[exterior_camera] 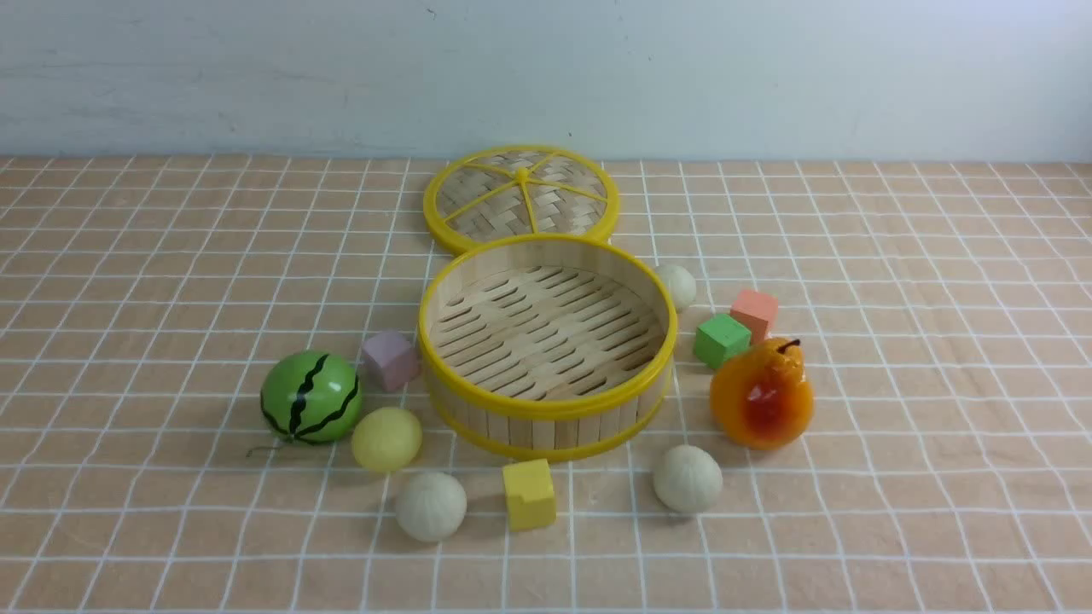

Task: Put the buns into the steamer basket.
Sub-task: Use the left arm to grab a steamed stuffed bun

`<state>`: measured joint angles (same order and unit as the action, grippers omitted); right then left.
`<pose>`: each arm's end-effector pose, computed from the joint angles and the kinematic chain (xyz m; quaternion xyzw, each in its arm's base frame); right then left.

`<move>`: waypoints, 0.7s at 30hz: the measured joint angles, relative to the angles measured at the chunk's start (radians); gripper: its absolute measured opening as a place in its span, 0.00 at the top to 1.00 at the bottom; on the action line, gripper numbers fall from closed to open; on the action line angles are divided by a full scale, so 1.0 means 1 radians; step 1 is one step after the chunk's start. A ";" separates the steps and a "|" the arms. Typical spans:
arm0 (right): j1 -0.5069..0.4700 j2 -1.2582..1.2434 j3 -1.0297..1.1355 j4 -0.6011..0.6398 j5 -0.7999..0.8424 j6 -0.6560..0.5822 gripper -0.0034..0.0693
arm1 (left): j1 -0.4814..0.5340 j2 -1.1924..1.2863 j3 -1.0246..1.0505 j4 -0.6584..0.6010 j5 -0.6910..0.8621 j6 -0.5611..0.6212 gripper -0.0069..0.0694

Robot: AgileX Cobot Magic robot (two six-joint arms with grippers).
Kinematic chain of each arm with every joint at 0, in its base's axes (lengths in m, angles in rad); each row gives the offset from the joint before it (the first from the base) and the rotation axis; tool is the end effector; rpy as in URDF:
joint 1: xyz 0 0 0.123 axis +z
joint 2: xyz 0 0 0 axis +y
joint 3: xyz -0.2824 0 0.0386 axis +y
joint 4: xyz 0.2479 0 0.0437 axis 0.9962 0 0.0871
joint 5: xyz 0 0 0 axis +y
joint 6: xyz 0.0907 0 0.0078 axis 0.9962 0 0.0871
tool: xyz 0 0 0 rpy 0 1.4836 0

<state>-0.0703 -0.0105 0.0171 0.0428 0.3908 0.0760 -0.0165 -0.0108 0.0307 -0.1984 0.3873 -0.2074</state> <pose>0.0520 -0.0022 0.1728 0.0702 0.8047 0.0199 0.5892 0.0521 -0.0077 0.1692 -0.1291 0.7981 -0.1486 0.5695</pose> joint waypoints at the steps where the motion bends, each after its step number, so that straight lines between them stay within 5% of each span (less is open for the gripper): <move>1: 0.000 0.000 0.000 0.000 0.000 0.000 0.62 | 0.000 0.000 0.000 0.000 0.000 0.000 0.60; 21: 0.000 0.000 0.000 0.000 0.000 0.000 0.62 | 0.000 0.000 0.000 0.020 -0.044 0.008 0.60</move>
<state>-0.0703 -0.0105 0.0171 0.0428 0.3908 0.0760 -0.0165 -0.0108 0.0307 -0.1788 0.3430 -0.1998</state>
